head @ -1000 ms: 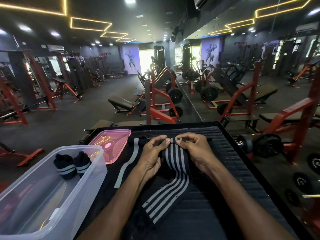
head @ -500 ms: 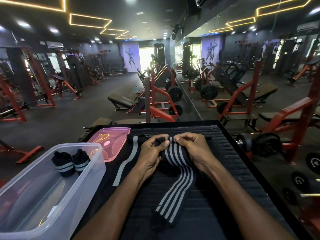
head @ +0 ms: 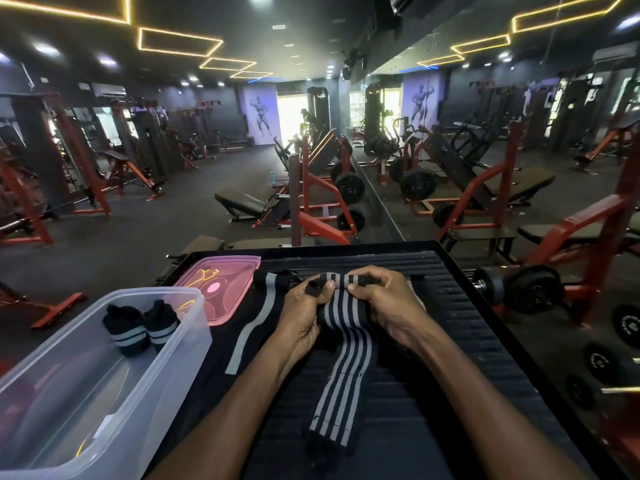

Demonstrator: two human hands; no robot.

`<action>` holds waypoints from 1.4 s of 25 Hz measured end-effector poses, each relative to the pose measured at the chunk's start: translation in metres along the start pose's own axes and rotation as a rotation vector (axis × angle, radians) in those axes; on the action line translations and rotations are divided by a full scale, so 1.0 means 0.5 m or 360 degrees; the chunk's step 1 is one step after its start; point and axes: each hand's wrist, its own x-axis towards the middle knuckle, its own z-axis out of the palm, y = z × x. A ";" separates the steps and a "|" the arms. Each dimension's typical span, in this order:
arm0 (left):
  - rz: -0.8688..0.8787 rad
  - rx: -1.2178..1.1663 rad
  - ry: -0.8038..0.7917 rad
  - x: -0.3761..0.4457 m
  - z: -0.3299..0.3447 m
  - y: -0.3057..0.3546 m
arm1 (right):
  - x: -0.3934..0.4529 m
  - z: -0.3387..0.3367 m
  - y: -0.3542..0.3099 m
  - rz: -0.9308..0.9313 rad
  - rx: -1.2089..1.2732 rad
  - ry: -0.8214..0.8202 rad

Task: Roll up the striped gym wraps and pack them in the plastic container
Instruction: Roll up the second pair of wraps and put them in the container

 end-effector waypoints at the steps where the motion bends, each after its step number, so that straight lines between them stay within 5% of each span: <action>1: 0.0010 -0.0036 -0.0040 0.000 0.000 0.000 | 0.000 -0.001 0.000 -0.0034 0.0006 0.0018; 11: 0.0218 0.0190 -0.0073 0.003 -0.013 0.005 | -0.001 -0.003 0.011 -0.0075 -0.0277 -0.0017; 32: 0.0062 0.0004 -0.0080 -0.004 -0.002 0.001 | -0.007 0.003 0.010 -0.0230 -0.0367 0.0156; 35: 0.0078 0.0285 0.0015 -0.002 -0.010 0.000 | -0.005 0.002 0.011 -0.0170 -0.0403 0.0118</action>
